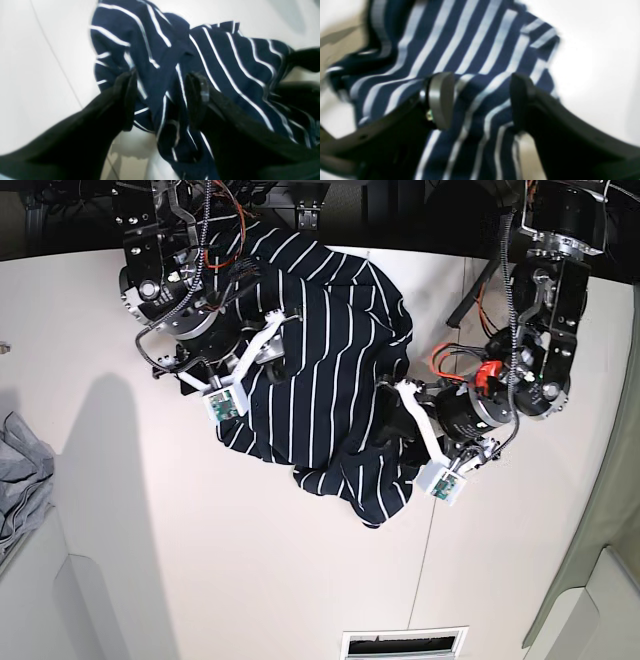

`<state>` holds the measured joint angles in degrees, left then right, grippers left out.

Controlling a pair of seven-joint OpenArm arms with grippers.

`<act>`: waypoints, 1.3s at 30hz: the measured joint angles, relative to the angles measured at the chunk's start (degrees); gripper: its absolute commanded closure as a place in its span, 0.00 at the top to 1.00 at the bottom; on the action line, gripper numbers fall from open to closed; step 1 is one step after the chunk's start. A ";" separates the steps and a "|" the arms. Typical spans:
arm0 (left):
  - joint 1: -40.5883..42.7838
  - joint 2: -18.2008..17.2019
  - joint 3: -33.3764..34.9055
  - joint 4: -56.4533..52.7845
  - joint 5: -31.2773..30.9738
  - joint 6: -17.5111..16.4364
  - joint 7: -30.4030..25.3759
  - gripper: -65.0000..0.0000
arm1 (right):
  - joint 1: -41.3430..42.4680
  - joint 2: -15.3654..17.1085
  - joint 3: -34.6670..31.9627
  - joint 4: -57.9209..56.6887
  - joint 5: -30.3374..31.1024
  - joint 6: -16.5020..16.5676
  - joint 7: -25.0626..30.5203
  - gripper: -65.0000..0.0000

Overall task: Layout the t-shirt on the table in an organized manner, then fold the t-shirt properly
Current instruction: 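Grasp the shirt with both grippers and spread it across the table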

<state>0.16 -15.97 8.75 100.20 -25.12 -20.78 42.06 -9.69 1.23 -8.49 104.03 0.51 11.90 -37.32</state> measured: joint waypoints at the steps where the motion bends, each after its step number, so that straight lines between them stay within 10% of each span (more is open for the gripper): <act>1: 0.00 0.87 0.46 0.00 1.53 0.68 -0.04 0.51 | 0.00 0.00 0.55 0.00 0.04 0.00 0.02 0.54; 8: -0.17 3.17 2.10 -5.29 8.90 0.94 -4.68 0.48 | 0.00 -0.13 1.46 -0.15 0.07 0.00 0.02 0.54; 12: -0.33 3.89 2.12 -10.34 11.41 1.05 -7.65 0.01 | 0.02 -0.15 1.46 -2.62 0.28 0.02 0.28 0.53; 21: -1.90 -1.05 0.85 -7.39 9.01 1.57 -7.28 0.00 | 0.02 0.22 1.51 -14.53 -0.87 -0.11 5.29 0.00; 33: -1.77 -11.61 0.44 -3.23 -5.73 -7.67 -5.60 0.00 | 3.74 8.33 3.30 -15.82 -0.11 1.11 8.13 0.00; 39: -1.79 -11.98 -6.32 -3.13 -21.57 -17.94 -3.48 0.00 | 8.57 8.79 7.61 -15.96 -0.17 1.31 7.37 0.00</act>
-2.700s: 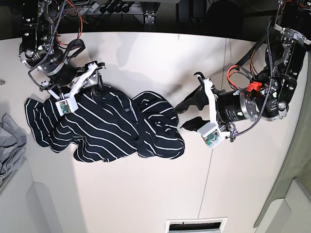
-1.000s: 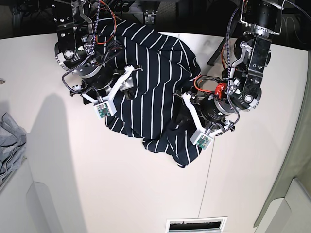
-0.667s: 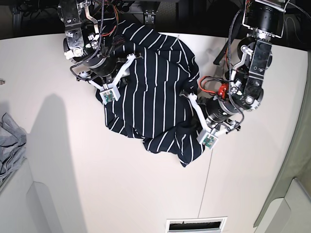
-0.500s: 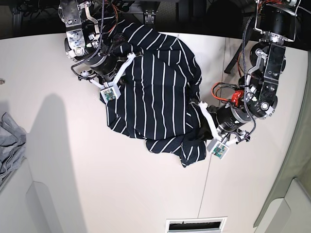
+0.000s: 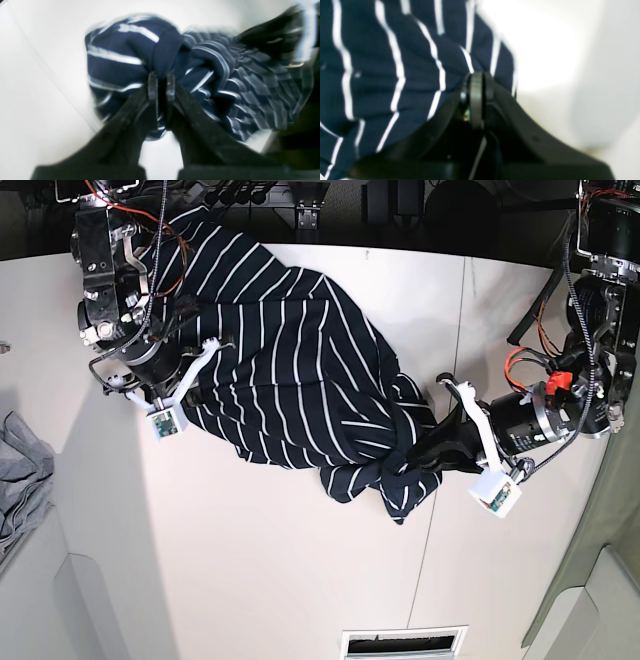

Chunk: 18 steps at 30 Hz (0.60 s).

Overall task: Layout the t-shirt on the table in an organized manner, then fold the t-shirt properly
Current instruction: 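Grasp the shirt with both grippers and spread it across the table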

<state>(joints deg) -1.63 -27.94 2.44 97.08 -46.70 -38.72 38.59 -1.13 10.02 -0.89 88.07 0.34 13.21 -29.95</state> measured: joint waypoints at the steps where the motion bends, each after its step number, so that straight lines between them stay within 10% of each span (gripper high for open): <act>1: -0.02 -0.17 -1.11 0.04 -2.64 -0.81 1.42 0.00 | 0.92 0.13 0.52 -0.04 -0.13 -0.83 -0.68 0.00; 4: -0.13 -0.63 -2.08 0.04 -5.55 -0.81 5.70 0.11 | 2.67 0.76 1.03 -0.07 1.84 -1.05 -0.76 0.00; 8: 1.01 -0.48 -1.86 0.02 -6.29 -0.81 6.62 0.36 | 3.89 0.44 0.87 -0.07 4.79 -1.05 -1.77 0.28; 18: 3.72 -0.66 -1.99 -0.42 -2.29 -0.81 7.13 0.42 | 4.15 0.46 3.56 3.39 4.31 -4.26 -7.82 0.35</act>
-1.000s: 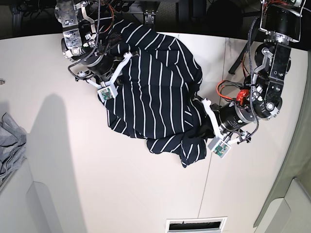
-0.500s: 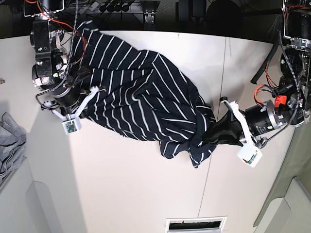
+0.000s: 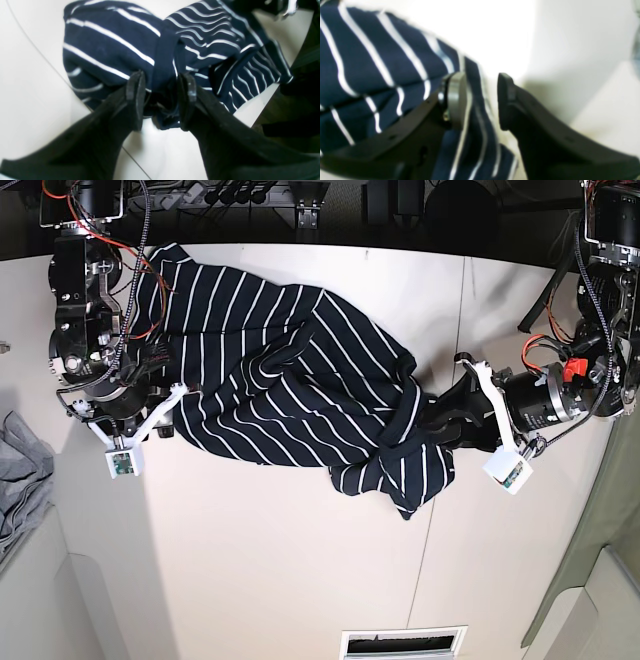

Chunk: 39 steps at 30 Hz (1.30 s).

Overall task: Layout the t-shirt on the table in an organized manner, then fold the t-shirt properly
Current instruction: 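Grasp the shirt with both grippers and spread it across the table, then release the shirt with the left gripper and pull the right gripper outward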

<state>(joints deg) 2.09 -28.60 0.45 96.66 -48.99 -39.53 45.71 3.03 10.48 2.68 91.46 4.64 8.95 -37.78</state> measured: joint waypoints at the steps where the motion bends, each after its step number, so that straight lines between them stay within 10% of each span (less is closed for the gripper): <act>1: 0.13 0.02 0.00 0.00 0.02 0.00 1.03 0.47 | 0.02 -0.02 0.70 0.87 0.02 -0.02 0.02 0.39; 6: 0.13 -0.17 -0.68 -0.02 -3.67 0.00 4.24 0.56 | 0.02 -0.02 4.33 2.60 0.24 0.24 -0.33 0.60; 19: 6.69 1.11 -12.57 -0.02 -15.56 0.04 8.44 0.56 | -2.86 -0.15 4.66 -8.74 4.74 5.18 1.62 0.59; 26: 12.02 7.89 -12.41 -1.11 -5.70 0.04 3.15 0.56 | -2.08 -0.15 4.55 -12.24 5.29 7.15 6.97 0.00; 39: 11.69 9.53 -12.07 -2.78 -3.61 0.04 0.79 0.56 | 18.34 -0.17 4.55 -12.31 2.05 10.08 8.20 0.00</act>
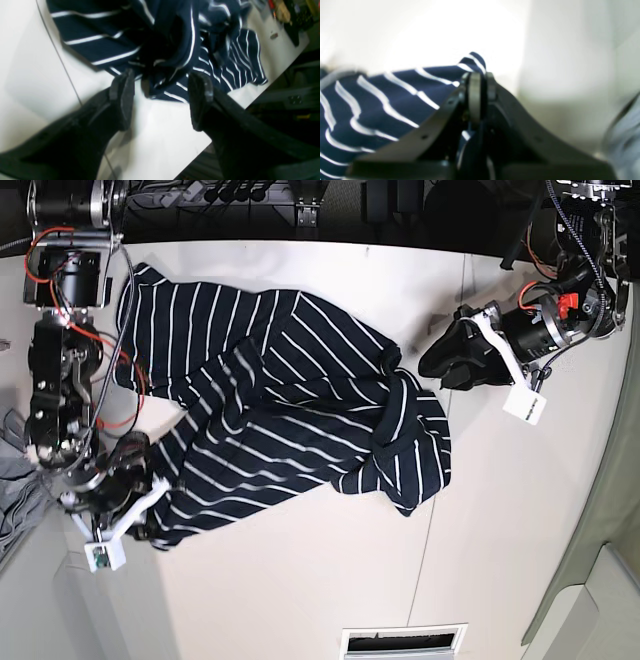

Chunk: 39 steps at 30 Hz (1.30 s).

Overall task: Layout the t-shirt on the table in an organized manner, then fold the t-shirt properly
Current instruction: 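Release the shirt with the left gripper and pull the right gripper outward, then grasp the shirt edge with the left gripper and pull it outward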

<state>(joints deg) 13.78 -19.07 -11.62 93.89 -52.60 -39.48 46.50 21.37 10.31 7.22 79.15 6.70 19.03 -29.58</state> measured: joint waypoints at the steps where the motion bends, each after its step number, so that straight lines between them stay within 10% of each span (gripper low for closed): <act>1: 0.02 0.00 0.00 0.00 0.11 0.00 0.07 0.56 | 2.16 0.00 0.00 0.00 -0.20 -0.02 -0.94 0.19; 4: 0.00 0.00 -0.02 0.00 0.09 0.00 0.04 0.56 | 6.93 0.02 0.00 -0.35 0.07 -1.44 -3.98 0.70; 15: 0.04 -0.15 -0.02 0.00 0.20 0.00 0.50 0.56 | -4.04 0.00 0.04 0.24 6.08 -3.10 -13.55 0.70; 26: 0.70 -0.13 0.00 1.27 -15.43 0.00 8.57 0.56 | -19.08 -1.46 0.04 9.92 10.36 -1.25 -12.11 0.70; 34: 0.68 2.71 7.39 1.27 9.44 3.43 -7.78 0.56 | -20.92 0.02 0.04 9.94 -0.09 -3.21 -11.98 0.70; 39: -3.23 2.75 11.67 1.27 14.80 7.65 -9.44 0.61 | -20.92 1.77 0.04 7.02 -1.53 -5.73 -10.38 0.70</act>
<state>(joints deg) 10.55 -16.32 0.05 95.15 -37.80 -31.83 37.06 0.45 12.08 7.27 86.17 5.17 13.30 -39.97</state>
